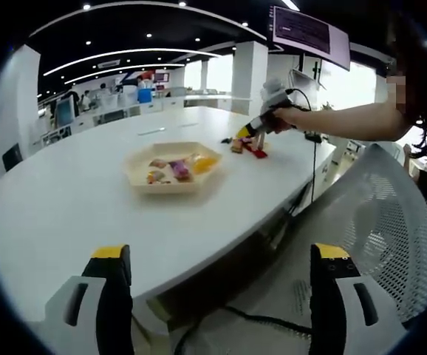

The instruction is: Place the target food into the container with the food tongs after gripping and lifting it, then release it inside without dropping or visibly crushing the food.

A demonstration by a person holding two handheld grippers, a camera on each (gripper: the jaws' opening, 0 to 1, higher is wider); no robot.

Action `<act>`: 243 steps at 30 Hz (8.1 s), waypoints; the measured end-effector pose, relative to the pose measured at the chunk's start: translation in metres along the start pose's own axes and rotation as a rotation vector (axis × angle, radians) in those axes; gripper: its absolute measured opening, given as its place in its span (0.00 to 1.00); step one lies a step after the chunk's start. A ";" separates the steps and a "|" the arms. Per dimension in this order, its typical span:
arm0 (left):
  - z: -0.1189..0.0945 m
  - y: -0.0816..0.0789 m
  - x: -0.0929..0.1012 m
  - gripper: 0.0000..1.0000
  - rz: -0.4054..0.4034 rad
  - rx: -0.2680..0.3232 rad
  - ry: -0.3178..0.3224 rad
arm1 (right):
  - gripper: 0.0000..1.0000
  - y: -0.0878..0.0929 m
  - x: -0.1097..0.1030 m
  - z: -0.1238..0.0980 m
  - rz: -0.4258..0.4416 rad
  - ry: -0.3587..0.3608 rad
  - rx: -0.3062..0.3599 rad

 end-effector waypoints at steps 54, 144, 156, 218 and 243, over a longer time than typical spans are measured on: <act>0.001 0.001 0.003 0.96 -0.008 -0.007 0.020 | 0.22 -0.029 -0.007 -0.021 -0.076 0.029 0.155; -0.001 -0.001 0.000 0.95 -0.024 0.012 -0.004 | 0.24 -0.062 -0.268 -0.003 -0.257 -0.439 0.092; -0.001 -0.001 0.000 0.95 -0.024 0.008 -0.002 | 0.29 -0.062 -0.283 -0.005 -0.252 -0.492 0.090; 0.001 0.006 0.001 0.94 -0.047 -0.035 0.006 | 0.31 -0.033 -0.079 0.022 -0.066 -0.237 0.064; 0.002 0.008 0.001 0.93 -0.048 -0.051 0.013 | 0.31 -0.017 -0.011 0.010 0.036 -0.131 0.069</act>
Point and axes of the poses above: the point that each gripper's makers call its tool centre point, and the gripper's own axes: z roughly forward along the fingers, x roughly to its right, y roughly out of its underside, the point moved 3 cm from there along -z, roughly backward along the fingers, and after that the axes turned 12 degrees about z, right-handed, at the moved point
